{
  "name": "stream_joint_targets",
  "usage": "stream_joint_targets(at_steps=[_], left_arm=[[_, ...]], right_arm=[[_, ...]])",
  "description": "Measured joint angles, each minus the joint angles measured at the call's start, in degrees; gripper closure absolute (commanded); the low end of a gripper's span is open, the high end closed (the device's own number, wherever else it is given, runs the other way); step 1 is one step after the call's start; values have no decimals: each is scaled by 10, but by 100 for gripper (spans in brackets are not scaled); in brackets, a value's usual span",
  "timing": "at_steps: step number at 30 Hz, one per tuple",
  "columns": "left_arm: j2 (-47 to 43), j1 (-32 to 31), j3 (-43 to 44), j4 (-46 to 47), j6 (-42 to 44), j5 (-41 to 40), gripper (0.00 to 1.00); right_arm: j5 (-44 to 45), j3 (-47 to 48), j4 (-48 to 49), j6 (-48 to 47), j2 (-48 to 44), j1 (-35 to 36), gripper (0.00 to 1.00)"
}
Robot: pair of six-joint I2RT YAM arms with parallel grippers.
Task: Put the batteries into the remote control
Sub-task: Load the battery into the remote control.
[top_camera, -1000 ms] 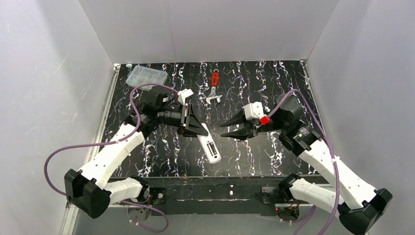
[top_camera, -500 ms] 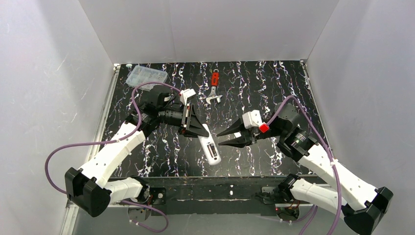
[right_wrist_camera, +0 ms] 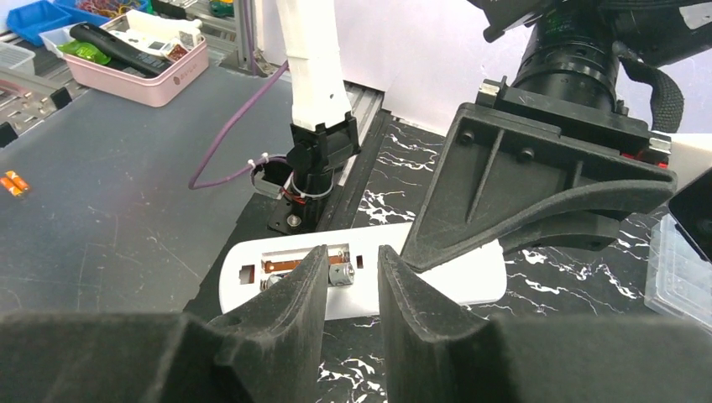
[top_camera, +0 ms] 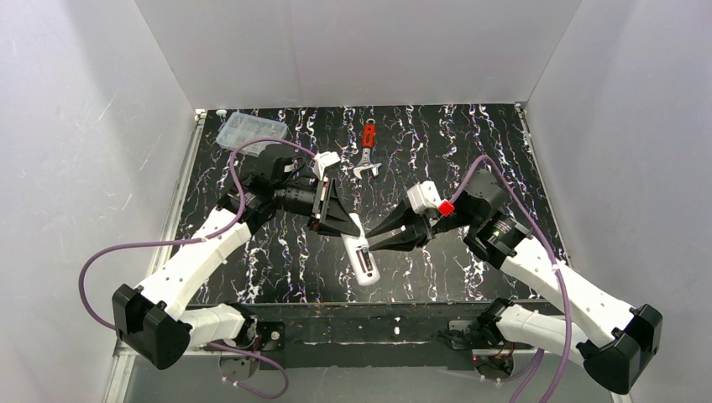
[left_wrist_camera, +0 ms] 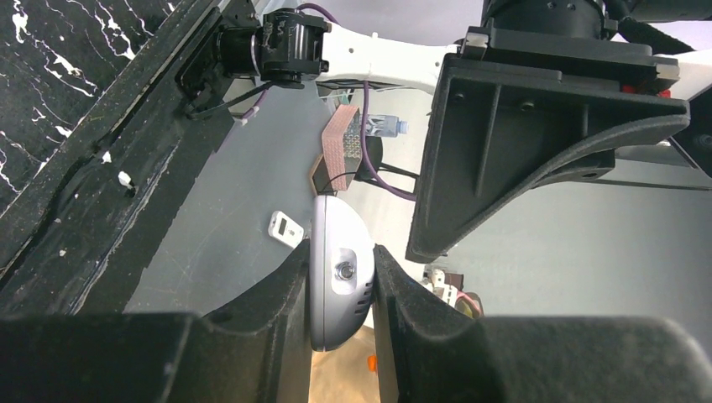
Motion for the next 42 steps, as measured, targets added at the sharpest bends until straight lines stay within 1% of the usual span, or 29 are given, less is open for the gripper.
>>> stream_joint_targets(at_steps=[12, 30, 42], left_arm=[[2, 0, 5, -3, 4, 0, 100], [2, 0, 6, -3, 7, -1, 100], [2, -1, 6, -3, 8, -2, 100]], right_arm=[[7, 14, -16, -3, 16, 18, 66], [17, 14, -37, -20, 16, 19, 71], [26, 14, -49, -21, 16, 19, 71]])
